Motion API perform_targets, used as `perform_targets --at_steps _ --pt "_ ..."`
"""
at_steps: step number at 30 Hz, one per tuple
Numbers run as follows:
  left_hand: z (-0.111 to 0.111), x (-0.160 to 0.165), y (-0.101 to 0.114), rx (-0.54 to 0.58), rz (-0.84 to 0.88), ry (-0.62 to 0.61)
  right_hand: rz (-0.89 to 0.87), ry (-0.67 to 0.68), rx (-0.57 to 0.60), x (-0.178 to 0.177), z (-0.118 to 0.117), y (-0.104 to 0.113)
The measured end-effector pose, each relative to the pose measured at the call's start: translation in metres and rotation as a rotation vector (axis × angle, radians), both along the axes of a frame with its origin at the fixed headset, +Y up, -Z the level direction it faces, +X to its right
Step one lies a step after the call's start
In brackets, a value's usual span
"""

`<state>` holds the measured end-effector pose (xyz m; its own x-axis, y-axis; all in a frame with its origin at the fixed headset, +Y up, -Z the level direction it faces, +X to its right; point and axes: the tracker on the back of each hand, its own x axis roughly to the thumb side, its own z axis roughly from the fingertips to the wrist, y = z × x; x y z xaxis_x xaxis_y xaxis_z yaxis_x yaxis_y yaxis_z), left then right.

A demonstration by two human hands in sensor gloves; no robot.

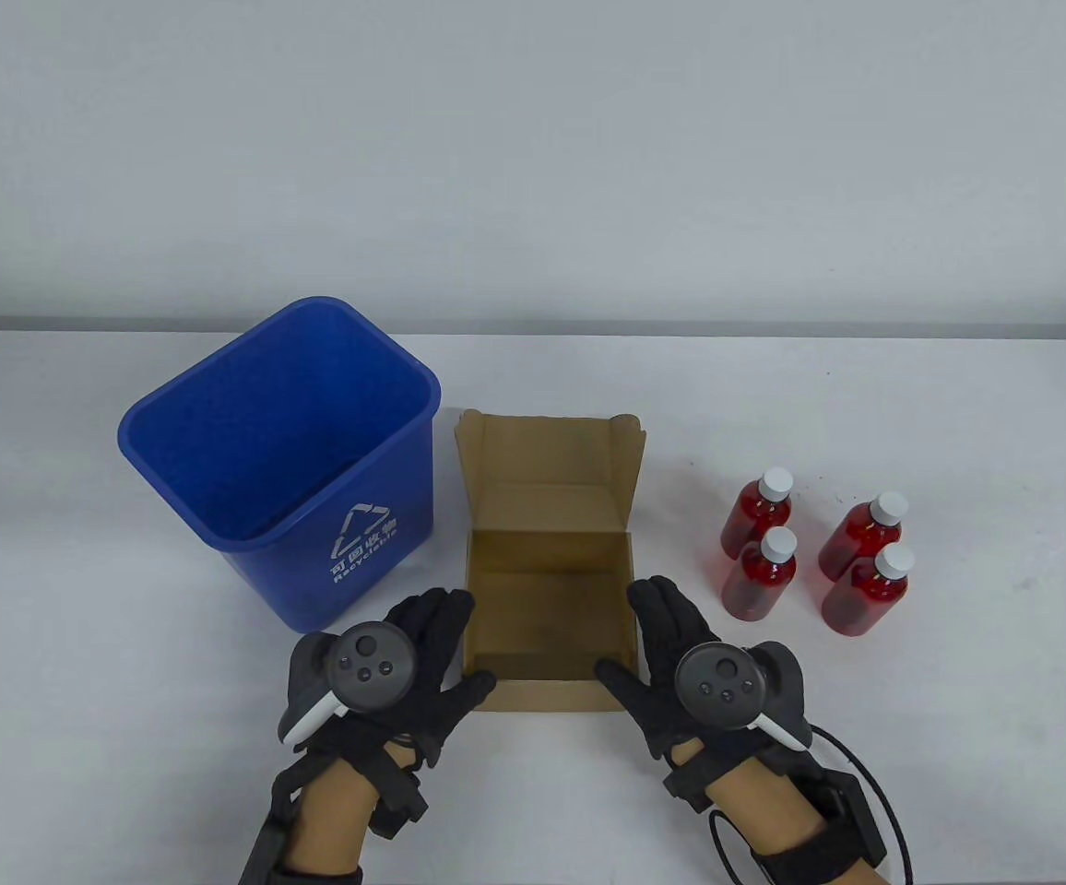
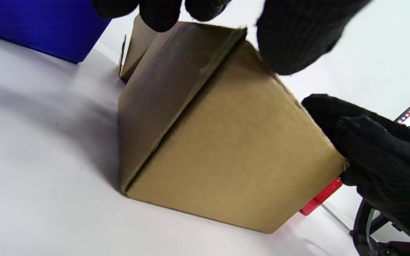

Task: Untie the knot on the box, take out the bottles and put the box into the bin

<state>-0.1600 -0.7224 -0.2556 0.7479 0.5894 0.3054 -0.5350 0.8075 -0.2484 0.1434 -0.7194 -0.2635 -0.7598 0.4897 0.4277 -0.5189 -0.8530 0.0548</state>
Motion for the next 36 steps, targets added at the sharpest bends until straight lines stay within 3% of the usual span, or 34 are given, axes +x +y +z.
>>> perform_targets --at_steps 6,15,22,36 --pt "-0.001 -0.002 0.001 -0.008 0.041 0.007 -0.117 -0.012 -0.128 0.003 -0.005 -0.011" --pt "-0.015 -0.009 0.004 -0.04 0.167 0.041 -0.142 0.004 -0.21 0.006 -0.001 -0.01" --pt "-0.024 -0.007 0.004 -0.045 0.157 0.052 -0.126 0.019 -0.207 0.006 0.001 -0.009" --pt "-0.046 -0.013 -0.016 -0.194 0.259 0.072 -0.03 0.105 -0.191 0.001 0.011 0.005"
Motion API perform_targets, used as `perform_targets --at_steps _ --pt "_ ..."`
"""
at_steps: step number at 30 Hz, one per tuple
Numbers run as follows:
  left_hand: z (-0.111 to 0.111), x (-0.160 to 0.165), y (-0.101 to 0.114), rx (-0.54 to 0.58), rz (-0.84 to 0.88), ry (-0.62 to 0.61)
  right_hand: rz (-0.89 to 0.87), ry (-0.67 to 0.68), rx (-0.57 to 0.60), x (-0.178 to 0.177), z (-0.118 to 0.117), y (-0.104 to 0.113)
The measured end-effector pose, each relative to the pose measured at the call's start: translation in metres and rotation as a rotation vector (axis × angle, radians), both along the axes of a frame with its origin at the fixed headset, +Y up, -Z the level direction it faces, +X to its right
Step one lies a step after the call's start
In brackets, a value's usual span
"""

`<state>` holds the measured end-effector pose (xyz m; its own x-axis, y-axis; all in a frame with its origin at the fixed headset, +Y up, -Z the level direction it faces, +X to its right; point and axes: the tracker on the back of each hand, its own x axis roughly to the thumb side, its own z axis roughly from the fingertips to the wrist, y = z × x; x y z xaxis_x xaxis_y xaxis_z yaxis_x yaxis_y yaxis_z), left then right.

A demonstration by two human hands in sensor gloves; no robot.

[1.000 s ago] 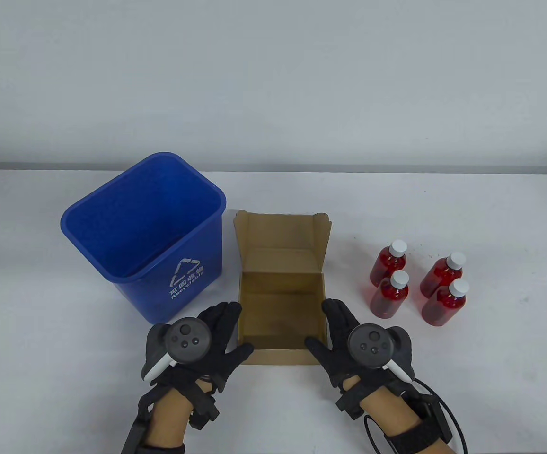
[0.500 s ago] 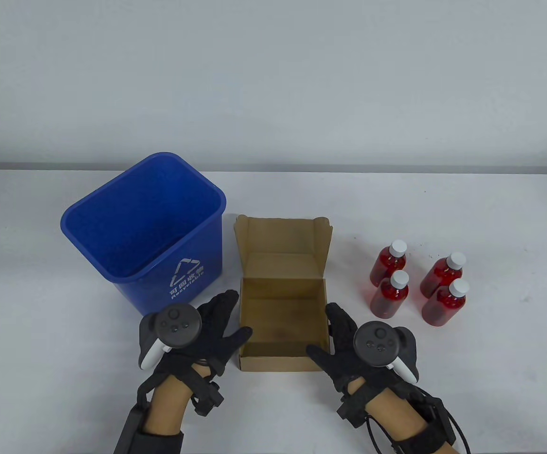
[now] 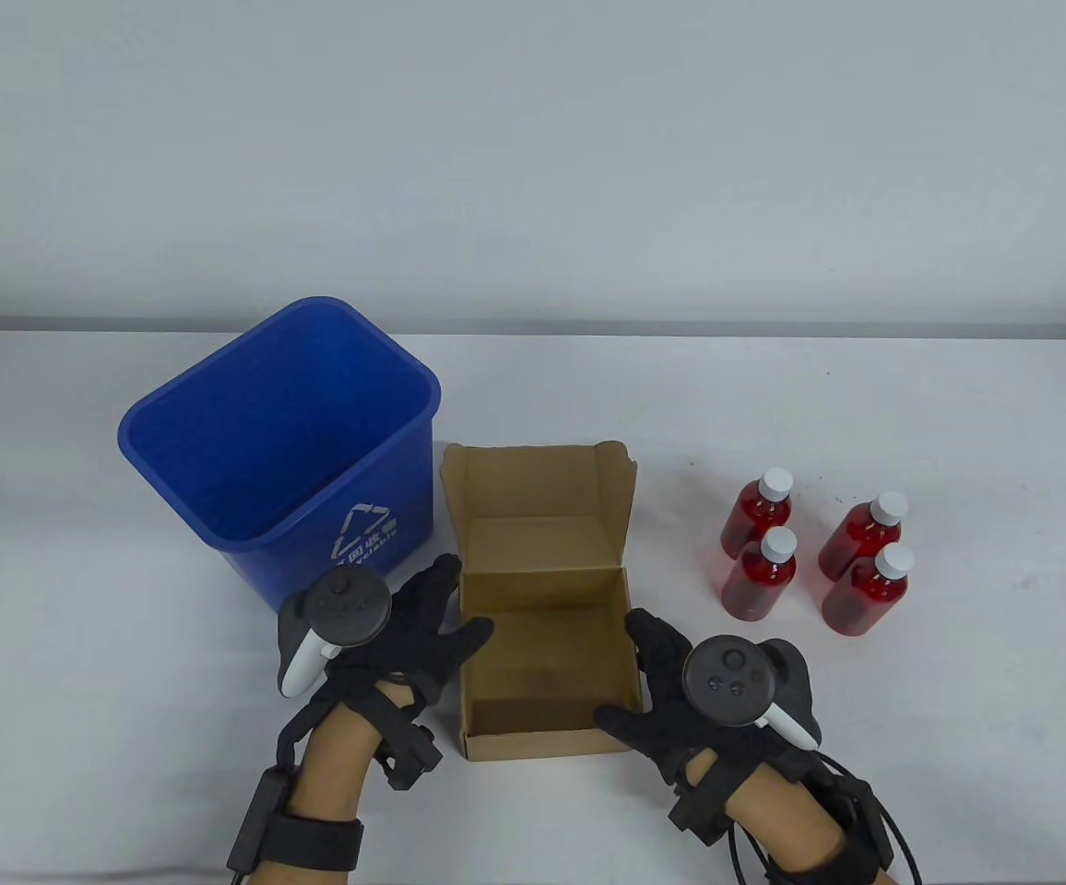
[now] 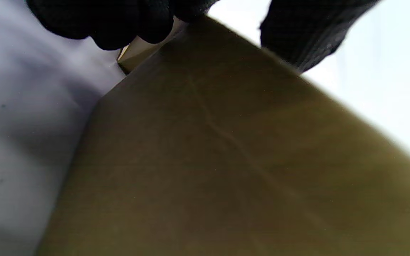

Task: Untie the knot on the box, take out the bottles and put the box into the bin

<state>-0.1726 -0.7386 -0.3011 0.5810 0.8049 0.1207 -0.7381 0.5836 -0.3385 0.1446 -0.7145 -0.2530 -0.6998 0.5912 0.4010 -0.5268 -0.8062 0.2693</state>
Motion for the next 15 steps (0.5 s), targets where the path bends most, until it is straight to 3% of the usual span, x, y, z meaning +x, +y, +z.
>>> perform_targets --at_steps 6,12,15 --pt "-0.006 -0.003 -0.011 -0.129 0.109 -0.018 0.023 0.075 -0.004 0.003 -0.001 0.004" --pt "-0.019 -0.005 -0.018 -0.2 0.08 -0.017 -0.089 0.109 -0.105 0.013 -0.01 0.0" --pt "-0.023 0.003 -0.022 -0.314 0.022 -0.077 -0.125 0.128 -0.137 0.016 -0.013 -0.002"
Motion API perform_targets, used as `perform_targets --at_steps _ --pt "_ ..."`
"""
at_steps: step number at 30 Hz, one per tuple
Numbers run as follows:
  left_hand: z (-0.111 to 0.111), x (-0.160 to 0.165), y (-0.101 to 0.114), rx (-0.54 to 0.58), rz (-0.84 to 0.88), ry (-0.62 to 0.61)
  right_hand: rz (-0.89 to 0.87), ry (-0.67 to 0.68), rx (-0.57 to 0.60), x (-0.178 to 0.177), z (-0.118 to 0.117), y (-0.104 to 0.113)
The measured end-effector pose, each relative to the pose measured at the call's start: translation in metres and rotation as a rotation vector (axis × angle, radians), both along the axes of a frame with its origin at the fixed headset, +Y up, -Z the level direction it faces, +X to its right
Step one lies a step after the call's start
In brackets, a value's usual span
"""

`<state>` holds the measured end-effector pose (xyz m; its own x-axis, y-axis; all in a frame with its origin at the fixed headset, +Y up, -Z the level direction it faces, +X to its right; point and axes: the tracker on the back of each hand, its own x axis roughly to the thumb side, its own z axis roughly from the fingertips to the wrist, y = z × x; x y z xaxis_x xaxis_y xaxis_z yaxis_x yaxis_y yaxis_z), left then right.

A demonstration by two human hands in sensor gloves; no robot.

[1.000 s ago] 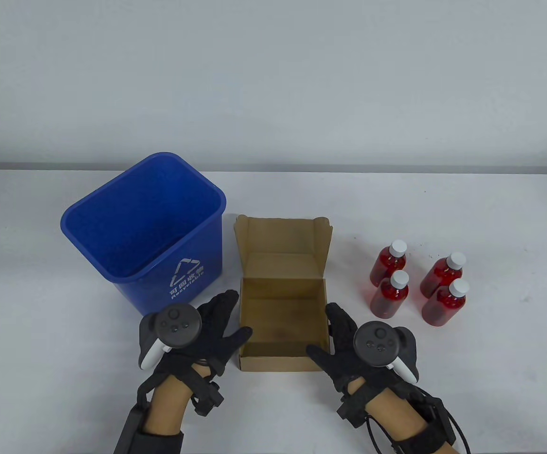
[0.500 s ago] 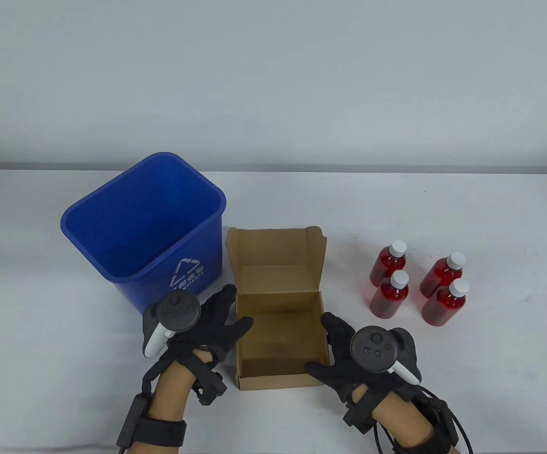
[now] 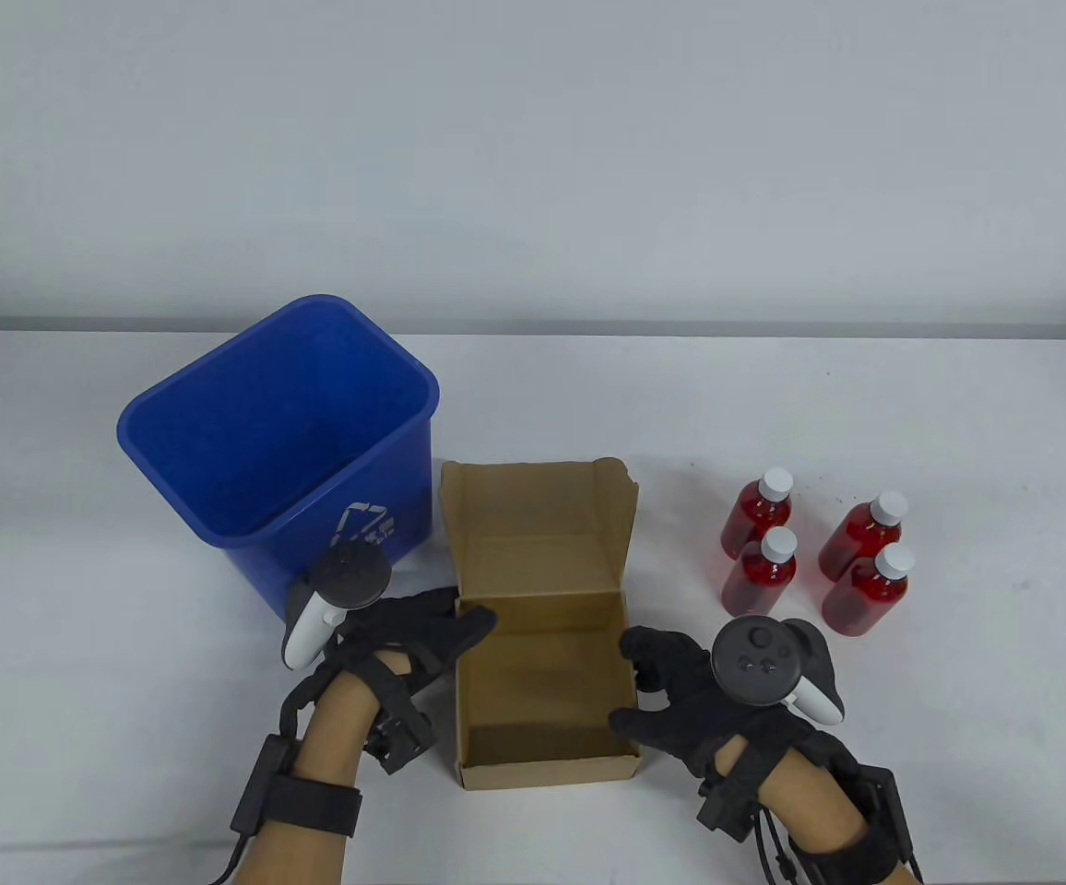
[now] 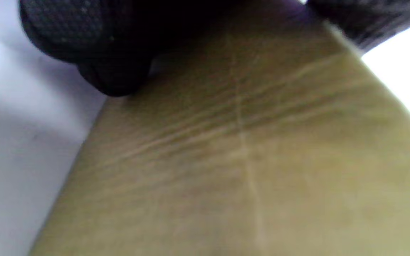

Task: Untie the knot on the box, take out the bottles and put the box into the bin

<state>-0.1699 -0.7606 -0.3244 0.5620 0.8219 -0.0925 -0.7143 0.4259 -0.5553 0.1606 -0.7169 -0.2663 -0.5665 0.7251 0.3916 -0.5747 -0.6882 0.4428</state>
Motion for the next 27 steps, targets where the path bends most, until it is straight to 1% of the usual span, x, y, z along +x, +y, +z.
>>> perform_targets --at_steps 2,3,4,7,9,12,15,17,20,21,22,23,27 --pt "0.003 0.007 0.0 -0.033 -0.036 -0.041 0.004 0.004 -0.013 0.001 -0.001 -0.001" --pt "0.006 0.01 0.003 -0.049 -0.057 -0.021 0.011 -0.008 -0.002 0.002 -0.001 0.0" --pt "0.008 0.011 0.005 -0.039 -0.078 -0.005 0.012 -0.005 0.0 0.002 -0.001 0.0" --pt "0.014 0.015 0.01 0.006 -0.122 0.084 -0.013 0.002 -0.026 0.005 -0.001 0.001" --pt "0.017 0.017 0.012 0.021 -0.139 0.084 -0.021 -0.021 -0.021 0.008 -0.001 0.003" --pt "0.023 0.021 0.018 0.075 -0.143 0.09 -0.042 -0.056 -0.004 0.014 -0.002 0.007" --pt "0.029 0.023 0.027 0.161 -0.153 0.091 -0.062 -0.139 0.002 0.021 -0.001 0.009" --pt "0.034 0.025 0.036 0.243 -0.141 0.094 -0.03 -0.17 0.012 0.025 -0.001 0.01" --pt "0.041 0.026 0.05 0.374 -0.17 0.121 0.005 -0.151 0.021 0.024 0.0 0.009" --pt "0.044 0.026 0.056 0.442 -0.182 0.134 0.007 -0.152 0.023 0.024 0.0 0.01" --pt "0.046 0.026 0.06 0.485 -0.186 0.139 0.004 -0.151 0.025 0.023 0.001 0.011" --pt "0.049 0.026 0.065 0.57 -0.183 0.143 -0.004 -0.15 0.029 0.023 0.002 0.013" --pt "0.062 0.027 0.079 0.827 -0.209 0.212 -0.003 -0.139 0.053 0.024 0.004 0.017"
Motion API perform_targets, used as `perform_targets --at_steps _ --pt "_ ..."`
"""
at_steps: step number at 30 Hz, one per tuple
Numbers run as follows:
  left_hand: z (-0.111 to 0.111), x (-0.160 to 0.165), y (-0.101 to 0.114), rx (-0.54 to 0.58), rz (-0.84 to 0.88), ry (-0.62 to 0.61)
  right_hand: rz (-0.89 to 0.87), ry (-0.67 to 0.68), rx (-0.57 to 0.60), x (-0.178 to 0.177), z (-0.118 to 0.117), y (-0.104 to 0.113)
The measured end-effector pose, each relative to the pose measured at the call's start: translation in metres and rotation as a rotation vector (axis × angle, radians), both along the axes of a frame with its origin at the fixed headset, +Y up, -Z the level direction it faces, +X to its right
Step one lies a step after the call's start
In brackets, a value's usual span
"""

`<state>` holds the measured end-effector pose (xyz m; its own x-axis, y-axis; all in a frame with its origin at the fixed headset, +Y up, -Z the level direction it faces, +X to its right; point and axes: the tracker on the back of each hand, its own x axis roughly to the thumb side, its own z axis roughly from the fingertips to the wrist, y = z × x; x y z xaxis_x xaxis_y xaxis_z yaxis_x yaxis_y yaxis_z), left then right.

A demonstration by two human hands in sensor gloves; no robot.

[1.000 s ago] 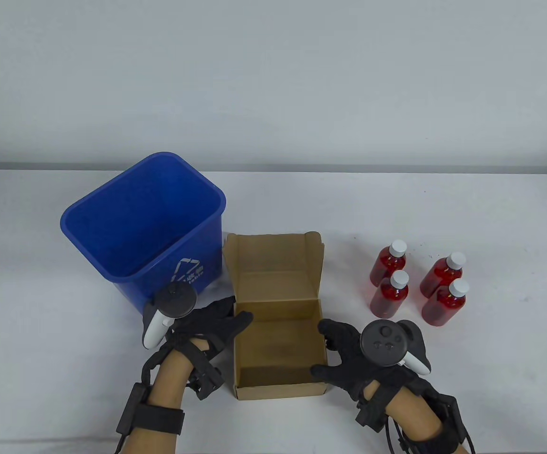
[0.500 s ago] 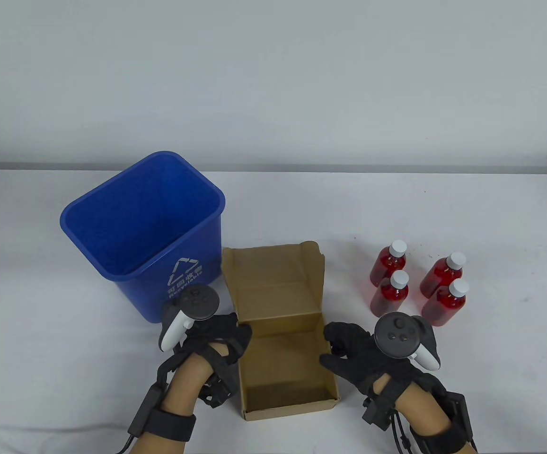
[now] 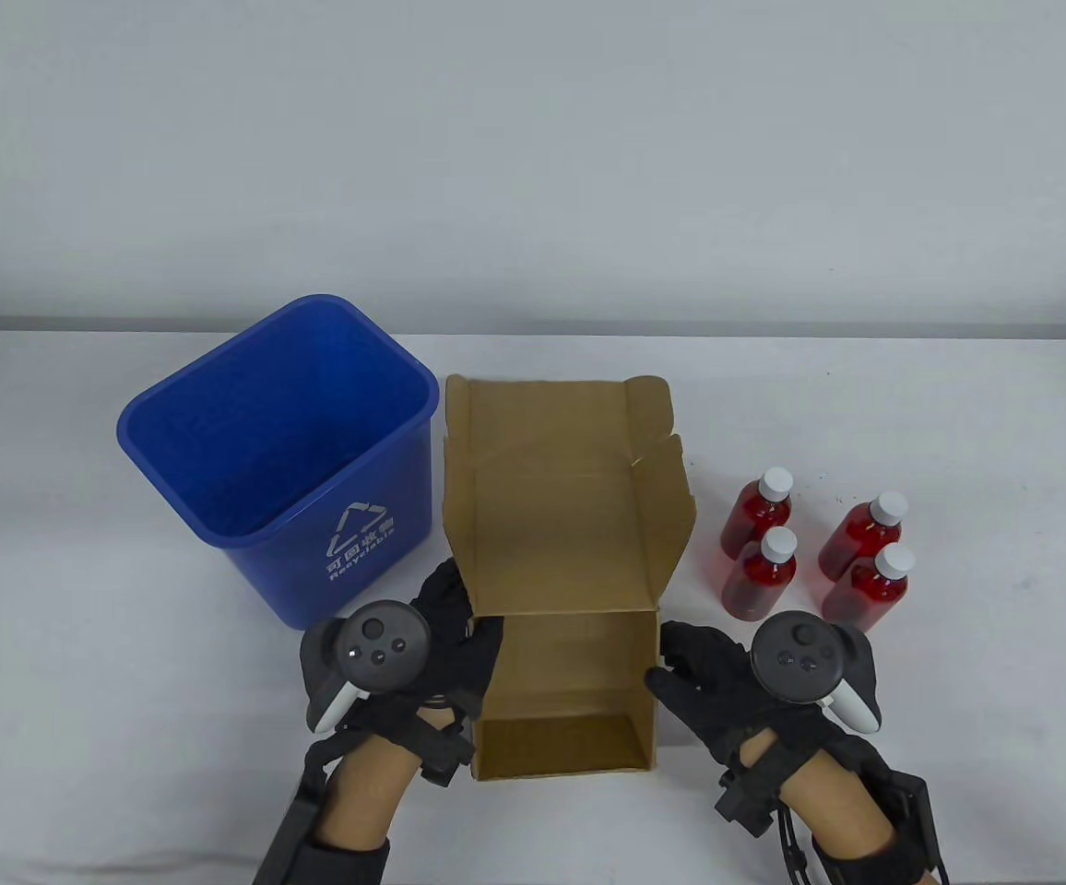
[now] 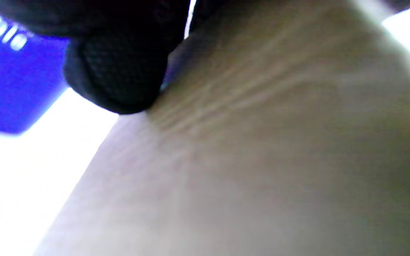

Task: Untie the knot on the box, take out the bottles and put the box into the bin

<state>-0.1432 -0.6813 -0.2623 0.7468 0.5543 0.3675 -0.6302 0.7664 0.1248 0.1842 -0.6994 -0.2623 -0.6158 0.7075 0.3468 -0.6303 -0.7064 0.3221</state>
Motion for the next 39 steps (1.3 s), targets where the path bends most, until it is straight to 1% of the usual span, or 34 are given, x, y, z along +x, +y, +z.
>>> perform_targets --at_steps 1,3,5,7,8,11,14,15,17,18,19,20,21,22,23,25,28,31,34,39 --pt "0.002 0.001 0.002 0.057 -0.02 0.014 0.0 0.003 -0.001 0.0 0.0 0.0" --pt "0.002 0.001 0.001 0.1 -0.055 0.015 0.004 0.003 -0.005 -0.001 -0.001 -0.002" --pt "-0.002 -0.001 -0.003 0.059 -0.041 0.024 0.012 0.005 -0.021 -0.001 -0.003 -0.006" --pt "-0.003 -0.004 -0.004 0.039 0.021 -0.004 -0.001 0.004 -0.044 -0.001 -0.004 -0.008" --pt "-0.004 -0.004 -0.002 0.023 0.02 -0.022 -0.009 0.012 -0.051 -0.001 -0.004 -0.009" --pt "0.0 -0.003 0.005 -0.007 -0.084 -0.011 -0.005 0.028 -0.057 -0.004 -0.003 -0.009" --pt "0.002 -0.003 0.008 -0.089 -0.125 0.019 0.002 0.046 -0.047 -0.007 0.0 -0.007" --pt "0.003 -0.002 0.009 -0.099 -0.136 0.037 0.002 0.054 -0.043 -0.008 0.0 -0.007" --pt "0.006 0.001 0.013 -0.132 -0.23 0.114 0.009 0.06 -0.037 -0.009 0.001 -0.007" --pt "0.008 0.002 0.014 -0.099 -0.268 0.154 0.009 0.058 -0.037 -0.009 0.001 -0.006" --pt "0.009 0.003 0.015 -0.09 -0.275 0.157 0.012 0.056 -0.034 -0.009 0.001 -0.006" --pt "0.011 0.003 0.015 -0.078 -0.26 0.169 0.016 0.053 -0.03 -0.008 0.001 -0.006" --pt "0.011 0.003 0.015 -0.044 -0.228 0.179 0.02 0.049 -0.022 -0.007 0.0 -0.005" --pt "0.01 0.004 0.015 -0.036 -0.212 0.175 0.015 0.049 -0.023 -0.006 0.0 -0.005" --pt "0.01 0.004 0.015 -0.057 -0.204 0.175 0.003 0.04 -0.028 -0.004 0.0 -0.004" --pt "0.009 0.005 0.017 -0.061 -0.214 0.167 0.0 0.019 -0.022 -0.001 -0.001 -0.002" --pt "0.012 0.007 0.031 0.008 -0.259 0.196 0.033 -0.016 -0.001 0.004 -0.002 -0.001" --pt "0.015 0.012 0.053 0.05 -0.312 0.23 0.065 -0.031 0.007 0.004 -0.004 -0.003" --pt "0.018 0.02 0.08 0.111 -0.402 0.285 0.063 -0.011 -0.016 0.001 -0.003 -0.008" --pt "0.023 0.026 0.118 0.19 -0.505 0.382 0.076 0.014 -0.015 -0.005 0.0 -0.01"
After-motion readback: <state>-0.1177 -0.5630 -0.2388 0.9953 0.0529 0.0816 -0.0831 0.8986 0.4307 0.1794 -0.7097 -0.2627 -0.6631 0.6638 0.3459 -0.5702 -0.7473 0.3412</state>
